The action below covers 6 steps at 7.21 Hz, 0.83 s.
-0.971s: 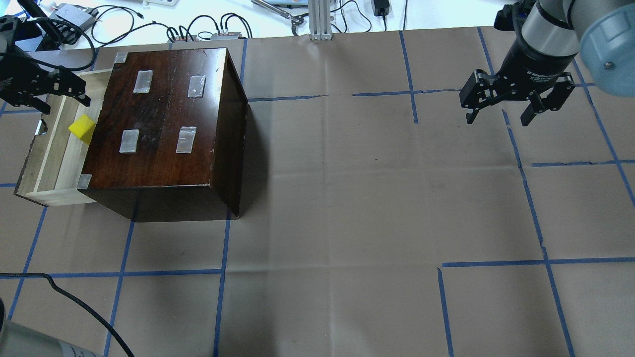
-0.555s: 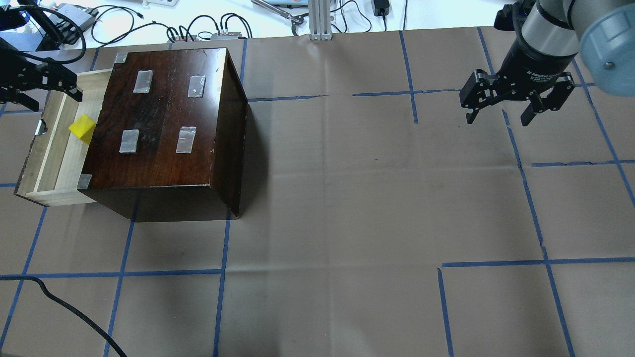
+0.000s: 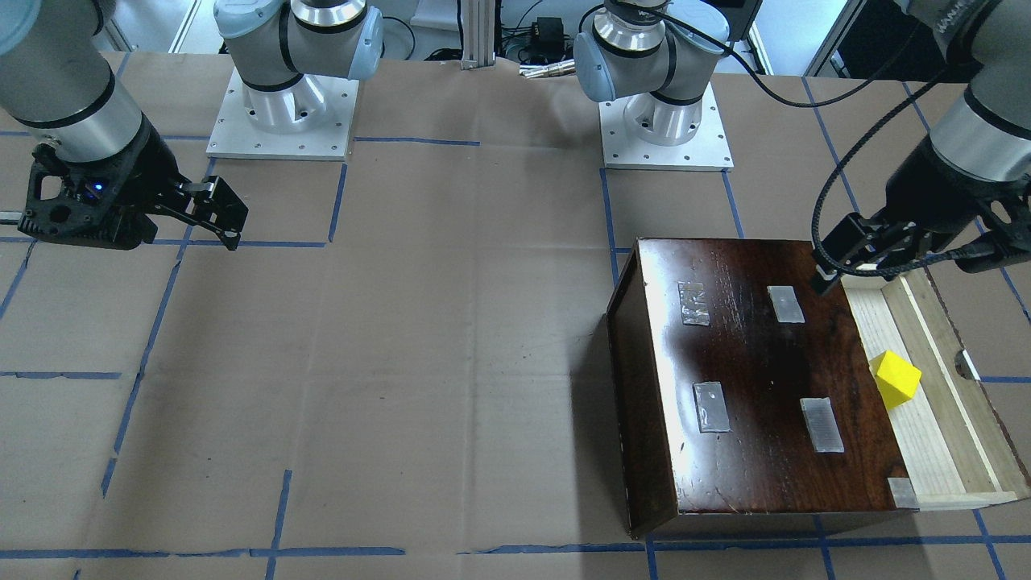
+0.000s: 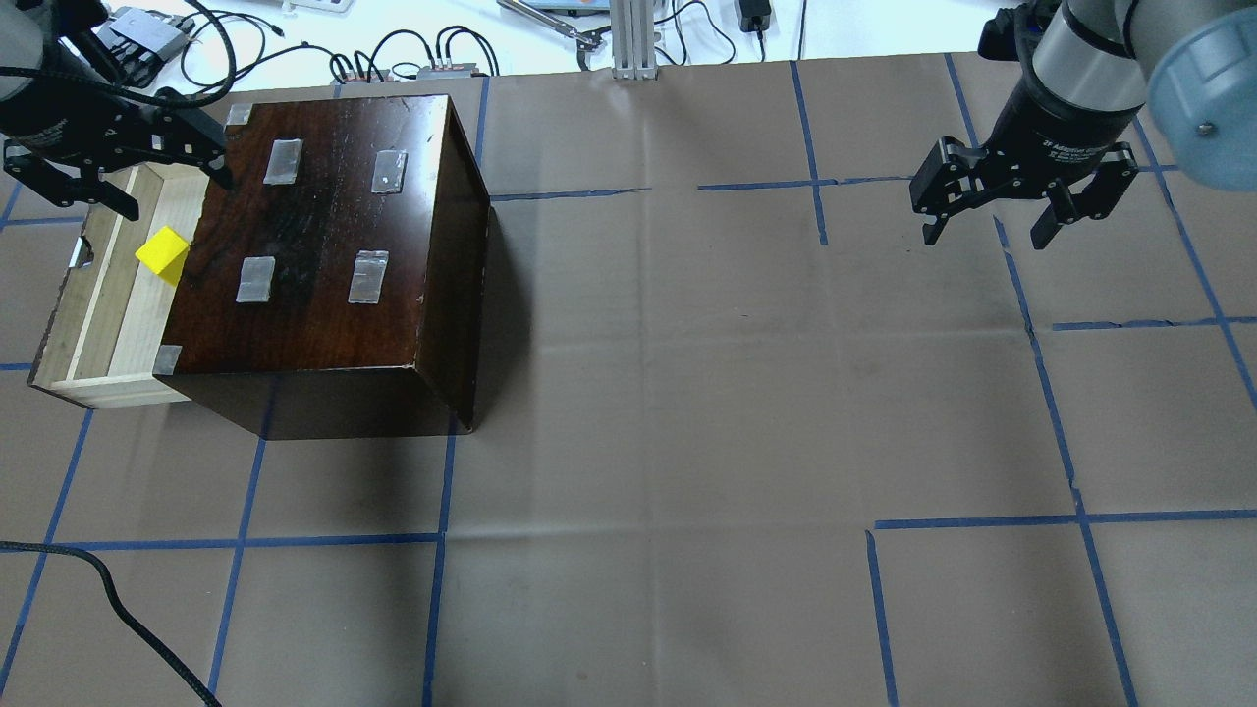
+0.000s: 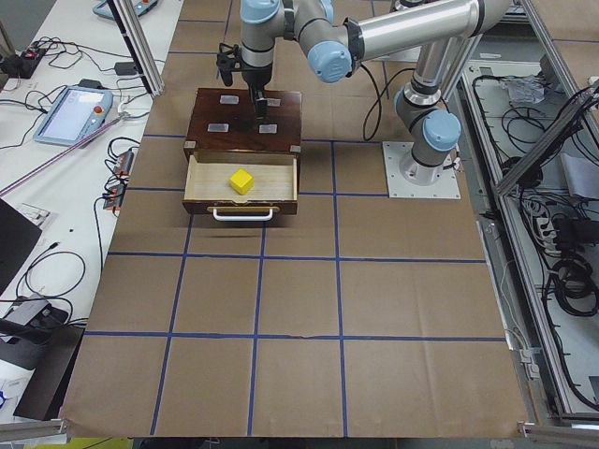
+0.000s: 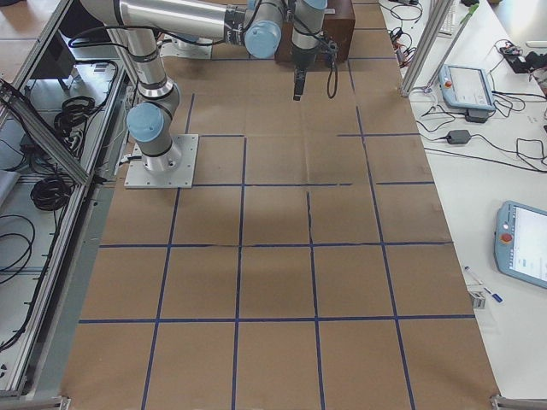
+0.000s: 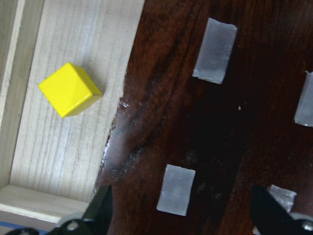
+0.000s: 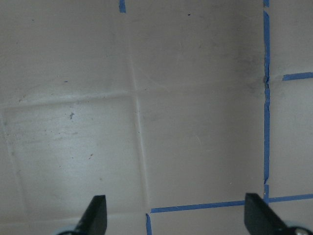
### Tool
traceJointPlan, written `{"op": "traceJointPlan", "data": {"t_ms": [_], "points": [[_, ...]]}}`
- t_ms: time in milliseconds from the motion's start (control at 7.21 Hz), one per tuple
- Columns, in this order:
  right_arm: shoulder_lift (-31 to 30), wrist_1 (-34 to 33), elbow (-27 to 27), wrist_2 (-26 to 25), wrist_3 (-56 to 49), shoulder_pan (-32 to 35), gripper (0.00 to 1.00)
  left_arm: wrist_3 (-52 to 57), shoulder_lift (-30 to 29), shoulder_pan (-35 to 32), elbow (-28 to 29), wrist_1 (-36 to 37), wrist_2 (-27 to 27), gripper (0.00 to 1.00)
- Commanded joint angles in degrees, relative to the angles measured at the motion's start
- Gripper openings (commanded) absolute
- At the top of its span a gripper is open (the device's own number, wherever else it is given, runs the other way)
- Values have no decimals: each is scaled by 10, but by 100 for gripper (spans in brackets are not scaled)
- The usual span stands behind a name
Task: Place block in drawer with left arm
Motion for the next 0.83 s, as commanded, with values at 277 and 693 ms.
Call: {"op": "traceJointPlan", "data": {"t_ms": [277, 693], "points": [[0, 0, 0, 0, 0, 0, 100, -108, 26, -111, -19, -14, 3, 99], [0, 0, -1, 0, 0, 0, 100, -112, 26, -167, -20, -21, 35, 99]]}}
